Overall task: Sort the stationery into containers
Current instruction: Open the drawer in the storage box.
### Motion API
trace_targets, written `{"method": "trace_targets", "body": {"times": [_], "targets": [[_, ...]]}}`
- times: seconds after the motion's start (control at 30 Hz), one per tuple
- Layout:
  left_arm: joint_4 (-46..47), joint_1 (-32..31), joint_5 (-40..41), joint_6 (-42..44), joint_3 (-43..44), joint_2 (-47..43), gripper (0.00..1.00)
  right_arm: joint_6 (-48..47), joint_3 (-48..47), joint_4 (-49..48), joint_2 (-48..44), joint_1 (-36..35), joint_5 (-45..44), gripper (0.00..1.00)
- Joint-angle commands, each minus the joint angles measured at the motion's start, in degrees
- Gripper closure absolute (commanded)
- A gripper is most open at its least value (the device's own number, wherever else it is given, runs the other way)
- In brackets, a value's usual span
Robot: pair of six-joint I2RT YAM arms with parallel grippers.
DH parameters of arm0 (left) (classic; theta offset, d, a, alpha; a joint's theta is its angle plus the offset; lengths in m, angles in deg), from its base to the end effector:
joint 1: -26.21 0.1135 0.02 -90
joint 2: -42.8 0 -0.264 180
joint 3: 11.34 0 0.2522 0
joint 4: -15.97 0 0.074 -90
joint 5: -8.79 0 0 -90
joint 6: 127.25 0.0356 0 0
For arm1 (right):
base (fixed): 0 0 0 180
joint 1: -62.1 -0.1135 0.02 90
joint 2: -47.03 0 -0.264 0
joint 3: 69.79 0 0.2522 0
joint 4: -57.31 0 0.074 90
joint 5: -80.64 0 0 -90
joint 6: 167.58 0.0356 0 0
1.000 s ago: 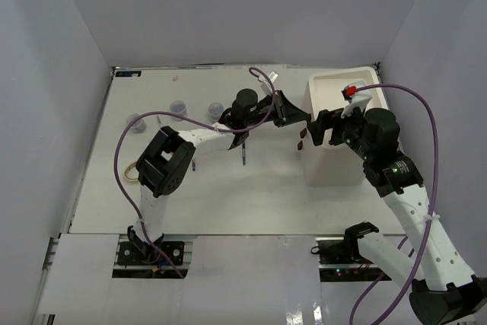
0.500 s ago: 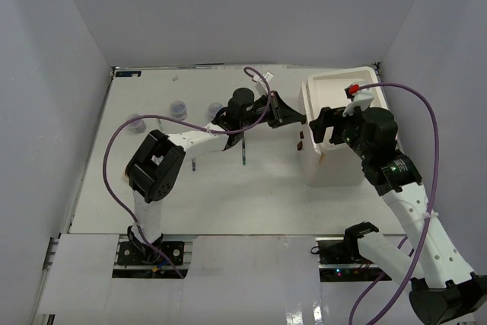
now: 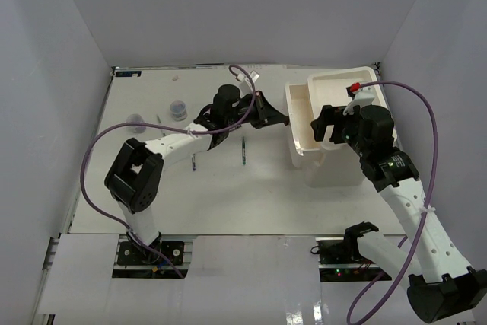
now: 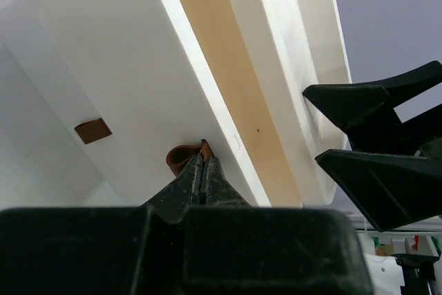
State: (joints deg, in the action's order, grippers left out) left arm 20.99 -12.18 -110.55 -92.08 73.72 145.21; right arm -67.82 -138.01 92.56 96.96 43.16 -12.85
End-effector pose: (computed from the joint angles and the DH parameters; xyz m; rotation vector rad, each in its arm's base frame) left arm 0.3184 -0.2745 0.2737 0.1330 2.0675 -1.5506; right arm 0.1845 0.0610 0.3627 -0.1079 1.8732 0.2889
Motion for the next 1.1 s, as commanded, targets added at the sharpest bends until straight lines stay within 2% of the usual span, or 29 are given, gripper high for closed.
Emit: {"method": "trace_targets", "body": {"times": [0.0, 0.43, 0.47, 0.5, 0.6, 0.7, 0.83, 0.9, 0.93, 1.03, 1.07], "targets": [[-2.8, 1.3, -1.2, 2.0, -2.0, -5.5, 1.0, 1.2, 0.8, 0.6, 0.0, 0.6, -1.1, 0.09], [-6.5, 4.3, -1.0, 3.4, -5.8, -9.9, 1.0, 1.1, 1.0, 0.7, 0.3, 0.9, -1.0, 0.09], [-6.7, 4.3, -1.0, 3.6, -5.7, -9.8, 0.98, 1.0, 0.9, 0.7, 0.3, 0.8, -0.9, 0.09], [-7.0, 4.3, -1.1, 3.9, -5.4, -9.8, 0.81, 0.9, 0.8, 0.7, 0.3, 0.8, -0.6, 0.09], [-9.0, 4.6, -0.7, 4.7, -4.3, -9.7, 0.53, 0.3, 0.2, 1.0, 0.3, 0.9, -0.4, 0.09], [-11.5, 5.2, 0.2, 6.3, -3.1, -10.4, 0.37, -0.6, -1.0, 2.0, 0.0, 0.9, -0.5, 0.09], [-18.5, 6.8, 2.6, 10.6, -1.8, -12.7, 0.23, -1.9, -2.0, 2.1, -1.2, 0.8, -0.7, 0.1], [-24.6, 8.2, 5.3, 12.8, -1.6, -15.1, 0.18, -2.6, -2.2, 2.2, -2.2, 0.8, -0.6, 0.1], [-26.8, 8.6, 6.8, 14.1, -1.4, -16.0, 0.12, -2.8, -2.3, 2.1, -2.5, 0.9, -0.2, 0.1], [-35.6, 9.8, 15.2, 20.4, -1.2, -19.7, 0.02, -3.5, -2.5, 2.1, -3.8, 0.8, 0.3, 0.1], [-37.7, 10.4, 17.6, 23.2, -1.1, -20.6, 0.02, -3.5, -2.4, 2.1, -4.1, 0.8, 0.1, 0.1]]}}
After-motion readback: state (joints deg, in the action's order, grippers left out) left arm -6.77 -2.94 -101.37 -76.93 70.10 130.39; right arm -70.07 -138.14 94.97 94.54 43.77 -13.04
